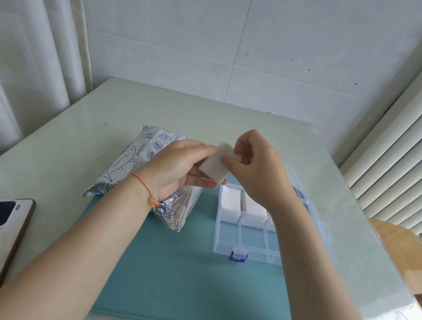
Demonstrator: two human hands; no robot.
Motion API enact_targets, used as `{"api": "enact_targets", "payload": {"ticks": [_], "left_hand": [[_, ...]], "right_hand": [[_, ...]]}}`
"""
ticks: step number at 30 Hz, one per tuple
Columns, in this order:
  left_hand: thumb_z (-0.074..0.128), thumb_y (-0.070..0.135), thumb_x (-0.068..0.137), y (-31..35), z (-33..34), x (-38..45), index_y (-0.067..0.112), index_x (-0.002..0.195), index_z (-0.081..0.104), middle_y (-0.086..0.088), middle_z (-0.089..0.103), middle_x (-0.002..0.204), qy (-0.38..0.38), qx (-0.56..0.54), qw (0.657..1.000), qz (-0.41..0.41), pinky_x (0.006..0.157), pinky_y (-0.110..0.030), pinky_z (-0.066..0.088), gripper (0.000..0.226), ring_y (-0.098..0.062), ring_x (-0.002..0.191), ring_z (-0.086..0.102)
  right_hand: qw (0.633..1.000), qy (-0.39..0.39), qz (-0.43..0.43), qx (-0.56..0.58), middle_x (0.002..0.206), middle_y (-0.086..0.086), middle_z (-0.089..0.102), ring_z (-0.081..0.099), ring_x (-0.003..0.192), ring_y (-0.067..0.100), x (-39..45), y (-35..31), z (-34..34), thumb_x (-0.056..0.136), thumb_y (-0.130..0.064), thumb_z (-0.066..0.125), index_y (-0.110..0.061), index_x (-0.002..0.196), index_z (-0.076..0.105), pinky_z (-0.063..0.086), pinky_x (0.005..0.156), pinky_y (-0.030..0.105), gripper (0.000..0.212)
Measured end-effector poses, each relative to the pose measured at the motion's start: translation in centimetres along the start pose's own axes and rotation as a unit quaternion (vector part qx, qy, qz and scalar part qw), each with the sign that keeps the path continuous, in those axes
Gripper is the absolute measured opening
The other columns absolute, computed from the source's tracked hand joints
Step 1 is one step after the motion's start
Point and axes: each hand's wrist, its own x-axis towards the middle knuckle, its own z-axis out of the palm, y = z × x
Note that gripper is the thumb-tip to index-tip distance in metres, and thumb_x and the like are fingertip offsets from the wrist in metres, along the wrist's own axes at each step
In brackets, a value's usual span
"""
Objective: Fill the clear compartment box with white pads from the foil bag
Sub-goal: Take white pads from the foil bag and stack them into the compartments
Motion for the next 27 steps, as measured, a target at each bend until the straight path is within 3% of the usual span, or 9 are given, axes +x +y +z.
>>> {"api": "enact_targets", "payload": {"ticks": [4,6,8,10,12,16,21,24,27], "left_hand": [[0.058,0.010,0.093,-0.1,-0.1,0.0,-0.001,0.116,0.057,-0.021,0.070,0.095,-0.012,-0.027,1.000,-0.002,0.072,-0.037,0.059,0.025,-0.035,0.085,0.071],[0.050,0.008,0.095,0.0,-0.1,-0.1,-0.001,0.114,0.061,-0.020,0.070,0.099,-0.029,-0.056,0.998,-0.011,0.072,-0.036,0.060,0.024,-0.029,0.086,0.071],[0.042,0.007,0.094,0.2,0.1,-0.2,0.004,0.104,0.064,-0.016,0.071,0.096,-0.050,-0.096,0.994,-0.025,0.064,-0.031,0.060,0.025,-0.023,0.082,0.071],[0.040,0.006,0.092,0.3,0.5,-0.3,0.012,0.090,0.062,-0.007,0.069,0.080,-0.068,-0.108,0.991,-0.030,0.054,-0.023,0.052,0.023,-0.018,0.069,0.069],[0.041,0.009,0.092,0.2,0.8,-0.3,0.017,0.080,0.056,-0.001,0.063,0.069,-0.071,-0.107,0.991,-0.035,0.053,-0.023,0.043,0.021,-0.013,0.060,0.063],[0.047,0.012,0.090,-0.4,1.0,-0.1,0.020,0.070,0.061,0.002,0.058,0.066,-0.058,-0.114,0.990,-0.055,0.054,-0.023,0.040,0.026,-0.011,0.060,0.058],[0.039,0.019,0.092,-0.1,1.2,-0.3,0.021,0.061,0.069,0.004,0.056,0.064,-0.092,-0.143,0.983,-0.071,0.056,-0.021,0.040,0.043,-0.010,0.063,0.050],[0.043,0.033,0.092,0.1,1.2,-0.4,0.018,0.077,0.065,0.003,0.056,0.070,-0.092,-0.204,0.972,-0.074,0.056,-0.022,0.042,0.031,-0.012,0.066,0.051],[0.039,0.045,0.097,-0.3,0.9,0.0,0.016,0.088,0.058,0.000,0.054,0.077,-0.065,-0.220,0.969,-0.092,0.057,-0.023,0.044,0.036,-0.014,0.070,0.052]], "right_hand": [[0.997,0.030,-0.049,-0.058,0.083,-0.008,0.049,0.049,0.074,0.005,-0.1,0.3,0.3,0.083,-0.023,0.072,-0.020,0.072,0.050,0.035,0.065,0.010,0.024],[0.994,0.012,-0.088,-0.062,0.097,-0.003,0.050,0.053,0.092,0.014,-0.4,0.2,0.4,0.080,-0.023,0.074,-0.017,0.075,0.054,0.036,0.076,0.006,0.022],[0.992,-0.029,-0.113,-0.055,0.109,0.001,0.050,0.052,0.101,0.019,-0.6,-0.2,0.6,0.072,-0.031,0.080,-0.012,0.083,0.054,0.039,0.081,0.005,0.034],[0.987,-0.053,-0.133,-0.080,0.112,0.002,0.047,0.053,0.097,0.024,-0.8,-0.6,1.2,0.066,-0.041,0.080,-0.012,0.093,0.047,0.050,0.083,0.022,0.052],[0.981,-0.048,-0.144,-0.120,0.107,0.003,0.047,0.052,0.088,0.025,-1.0,-1.0,1.8,0.065,-0.041,0.079,-0.010,0.102,0.045,0.051,0.079,0.040,0.059],[0.978,-0.044,-0.152,-0.137,0.099,-0.001,0.052,0.047,0.078,0.021,-1.2,-1.7,2.1,0.069,-0.023,0.076,-0.007,0.120,0.044,0.040,0.078,0.033,0.062],[0.975,-0.036,-0.159,-0.151,0.100,-0.003,0.059,0.056,0.093,0.024,-1.3,-1.8,2.3,0.074,-0.033,0.070,-0.017,0.137,0.037,0.042,0.091,0.037,0.073],[0.978,-0.025,-0.149,-0.142,0.108,-0.001,0.058,0.054,0.100,0.021,-1.5,-1.9,2.0,0.075,-0.039,0.073,-0.018,0.140,0.035,0.038,0.091,0.033,0.078],[0.981,-0.048,-0.136,-0.131,0.115,-0.002,0.056,0.054,0.103,0.019,-1.4,-1.9,1.7,0.072,-0.038,0.077,-0.021,0.142,0.032,0.038,0.092,0.032,0.085]]}}
